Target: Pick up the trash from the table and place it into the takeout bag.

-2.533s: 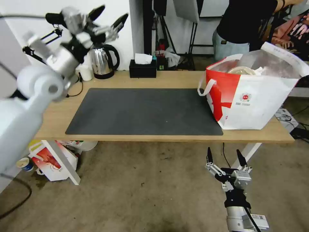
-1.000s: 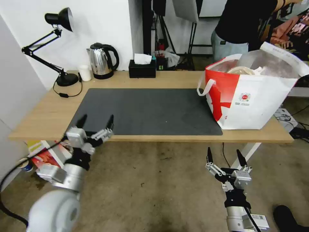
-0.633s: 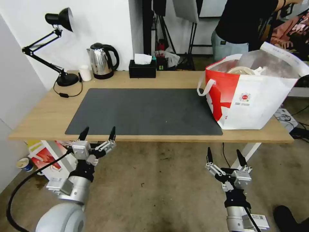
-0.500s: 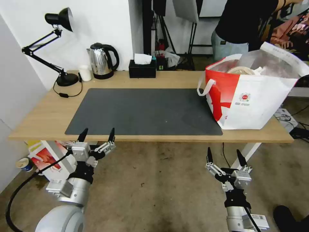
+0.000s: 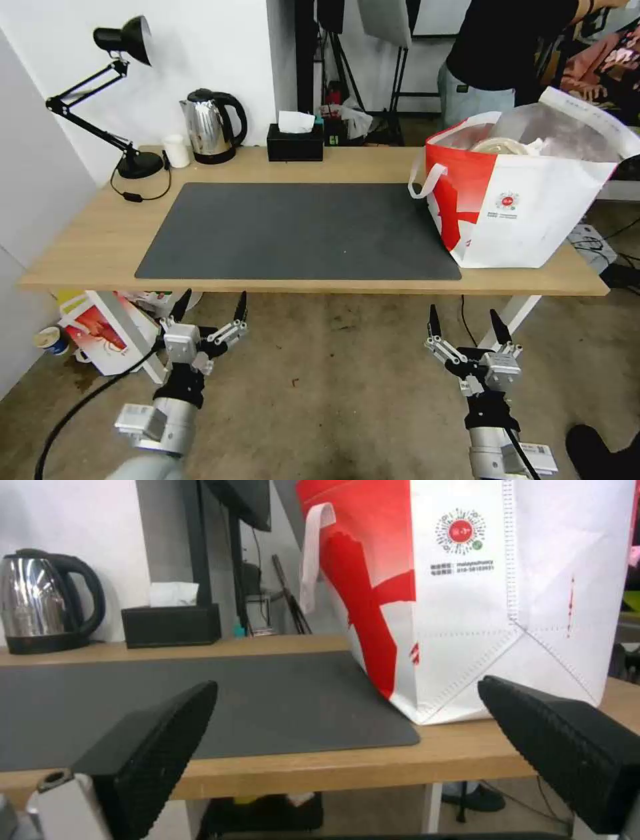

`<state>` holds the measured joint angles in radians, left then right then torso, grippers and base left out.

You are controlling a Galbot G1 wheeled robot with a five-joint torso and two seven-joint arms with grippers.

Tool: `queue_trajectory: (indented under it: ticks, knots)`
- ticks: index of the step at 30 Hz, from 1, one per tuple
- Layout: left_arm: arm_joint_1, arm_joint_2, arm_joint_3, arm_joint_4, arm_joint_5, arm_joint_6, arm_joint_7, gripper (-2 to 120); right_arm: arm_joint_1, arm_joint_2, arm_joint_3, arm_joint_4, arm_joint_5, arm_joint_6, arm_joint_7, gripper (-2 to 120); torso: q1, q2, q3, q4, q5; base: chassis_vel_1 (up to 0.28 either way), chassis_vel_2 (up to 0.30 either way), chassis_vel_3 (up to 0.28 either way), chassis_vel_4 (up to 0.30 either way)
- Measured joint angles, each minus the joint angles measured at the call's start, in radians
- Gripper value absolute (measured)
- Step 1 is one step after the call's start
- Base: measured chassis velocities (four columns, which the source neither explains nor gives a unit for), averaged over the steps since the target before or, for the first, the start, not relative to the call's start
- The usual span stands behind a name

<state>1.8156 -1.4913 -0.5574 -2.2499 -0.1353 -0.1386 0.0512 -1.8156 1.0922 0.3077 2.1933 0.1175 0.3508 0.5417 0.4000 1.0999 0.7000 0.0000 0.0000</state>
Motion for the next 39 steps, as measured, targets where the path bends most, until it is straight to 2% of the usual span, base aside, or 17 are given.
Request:
queue_trajectory:
  ticks: [3,14,20,39]
  knots:
    - [0.018,-0.019,0.009,0.017,0.030,-0.028,-0.023,100,0.000,0.000,0.000,0.000,0.000,0.000,0.000,100,0.000,0.000,0.000,0.0001,0.0000,0.000,0.000,0.000,0.000]
    - [0.047,-0.023,-0.011,0.044,0.036,-0.087,-0.042,100,0.000,0.000,0.000,0.000,0.000,0.000,0.000,100,0.000,0.000,0.000,0.0001,-0.0001,0.000,0.000,0.000,0.000]
    - [0.046,-0.025,-0.016,0.064,0.036,-0.121,-0.041,100,0.000,0.000,0.000,0.000,0.000,0.000,0.000,100,0.000,0.000,0.000,0.0000,0.0000,0.000,0.000,0.000,0.000]
    - [0.030,-0.023,-0.018,0.099,0.018,-0.156,-0.014,100,0.000,0.000,0.000,0.000,0.000,0.000,0.000,100,0.000,0.000,0.000,0.0000,0.0000,0.000,0.000,0.000,0.000]
